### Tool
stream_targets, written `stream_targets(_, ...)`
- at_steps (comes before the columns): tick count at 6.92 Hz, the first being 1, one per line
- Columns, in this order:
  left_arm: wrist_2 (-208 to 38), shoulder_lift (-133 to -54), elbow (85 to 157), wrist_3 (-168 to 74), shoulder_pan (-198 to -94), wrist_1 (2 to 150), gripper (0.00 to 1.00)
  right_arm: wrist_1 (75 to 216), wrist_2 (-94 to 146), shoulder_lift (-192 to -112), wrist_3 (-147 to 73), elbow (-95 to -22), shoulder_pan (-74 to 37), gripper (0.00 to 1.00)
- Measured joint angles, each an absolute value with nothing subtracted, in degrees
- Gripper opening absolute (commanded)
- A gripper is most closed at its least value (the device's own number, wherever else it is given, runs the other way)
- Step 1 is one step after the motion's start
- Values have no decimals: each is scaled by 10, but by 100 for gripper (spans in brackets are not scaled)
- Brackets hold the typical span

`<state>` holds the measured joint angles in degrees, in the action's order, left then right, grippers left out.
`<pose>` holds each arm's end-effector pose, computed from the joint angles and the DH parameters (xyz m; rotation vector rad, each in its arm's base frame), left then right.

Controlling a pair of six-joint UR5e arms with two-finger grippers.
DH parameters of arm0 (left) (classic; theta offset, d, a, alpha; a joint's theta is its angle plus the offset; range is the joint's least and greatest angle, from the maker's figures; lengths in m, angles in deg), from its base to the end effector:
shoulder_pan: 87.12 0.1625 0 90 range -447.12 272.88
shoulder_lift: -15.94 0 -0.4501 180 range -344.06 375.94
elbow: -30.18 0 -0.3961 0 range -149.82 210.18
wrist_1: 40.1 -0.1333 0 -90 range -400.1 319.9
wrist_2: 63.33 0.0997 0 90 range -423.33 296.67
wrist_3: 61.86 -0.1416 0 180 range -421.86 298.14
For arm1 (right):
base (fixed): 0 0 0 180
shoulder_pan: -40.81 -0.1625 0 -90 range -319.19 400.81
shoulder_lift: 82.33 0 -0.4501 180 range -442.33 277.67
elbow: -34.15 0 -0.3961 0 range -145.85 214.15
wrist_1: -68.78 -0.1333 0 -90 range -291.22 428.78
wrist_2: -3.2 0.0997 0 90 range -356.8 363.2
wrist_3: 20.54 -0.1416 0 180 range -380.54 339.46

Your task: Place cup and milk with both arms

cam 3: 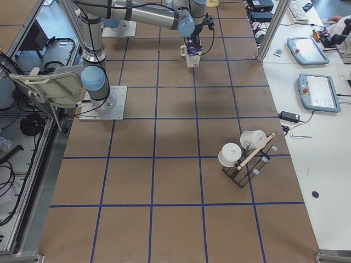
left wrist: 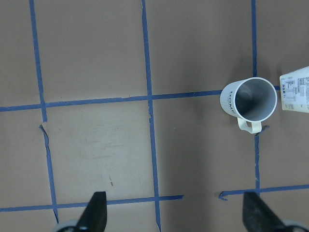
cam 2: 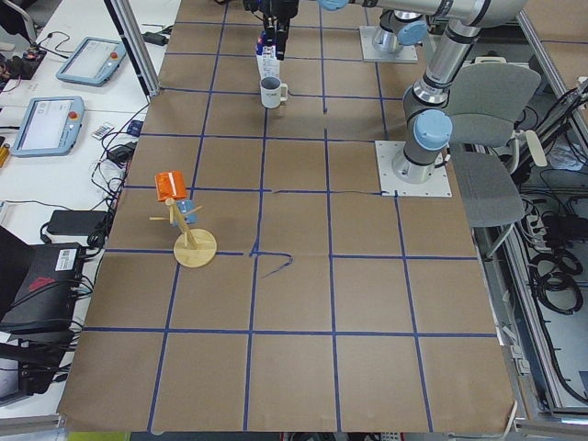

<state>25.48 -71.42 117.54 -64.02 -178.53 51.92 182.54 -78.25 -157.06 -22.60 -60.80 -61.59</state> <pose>-0.1480 -0.4778 0.5129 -0.0981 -3.1184 0.0890 0.2792 -0.5513 0.3262 -0.2759 2.9724 -0.0634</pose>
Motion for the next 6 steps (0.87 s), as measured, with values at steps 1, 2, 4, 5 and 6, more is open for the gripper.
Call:
stream_targets(1,255,-714,1175,-640,-1785,519,100,1836,-782,-1563,-228,-607,-619,30)
stream_targets(2,255,-714,1175,-641,-1785,519,100,1848,-781,-1554,-234,-607,-623,30)
stream_targets(4,255,-714,1175,-641,-1785,519,100,1864,-782,-1544,-250,-606,-635,33)
stream_targets(5,255,-714,1175,-641,-1785,519,100,1866,-782,-1542,-257,-606,-639,34)
stream_targets(6,255,-714,1175,-641,-1785,519,100,1867,-782,-1538,-264,-606,-640,40)
